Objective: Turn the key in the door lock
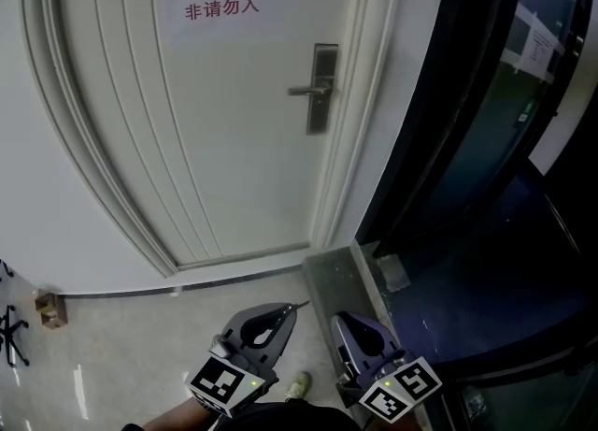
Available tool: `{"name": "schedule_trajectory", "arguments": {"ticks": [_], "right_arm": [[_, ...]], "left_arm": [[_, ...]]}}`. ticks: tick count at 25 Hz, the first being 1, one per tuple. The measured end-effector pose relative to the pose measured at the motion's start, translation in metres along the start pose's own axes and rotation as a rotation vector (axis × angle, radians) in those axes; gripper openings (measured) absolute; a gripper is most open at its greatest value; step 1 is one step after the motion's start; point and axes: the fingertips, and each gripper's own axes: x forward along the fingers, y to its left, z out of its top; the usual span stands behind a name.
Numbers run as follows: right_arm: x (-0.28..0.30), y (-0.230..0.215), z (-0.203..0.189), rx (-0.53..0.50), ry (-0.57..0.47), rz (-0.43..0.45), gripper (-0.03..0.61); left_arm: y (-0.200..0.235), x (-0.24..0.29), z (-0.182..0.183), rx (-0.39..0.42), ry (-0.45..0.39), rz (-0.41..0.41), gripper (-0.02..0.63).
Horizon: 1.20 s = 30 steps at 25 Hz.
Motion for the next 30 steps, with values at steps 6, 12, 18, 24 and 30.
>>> {"name": "schedule_trajectory", "arguments": {"ticks": [6,12,18,24,30], "right_arm": [[0.011,-0.052,0.024,0.008,-0.019,0.015,0.015],[0.017,-0.093,0.031,0.035,-0.026,-0.013,0.015],[0.032,-0.140,0.038,0.046,-0.041,-0.067,0.015],[0.073,-0.182,0.058,0.023,-0.067,-0.100,0.015],[0.129,-0.218,0.072,0.028,-0.075,-0.111,0.015]], "left_arm": [[0.023,0.059,0.014,0.104,-0.001,0.057,0.009],[0.057,0.118,0.036,0.436,-0.006,0.126,0.009],[0.089,0.185,0.051,0.744,-0.012,0.165,0.009],[0.131,0.250,0.069,0.910,-0.032,0.147,0.009],[0.175,0.310,0.068,1.250,-0.016,0.188,0.009]]}}
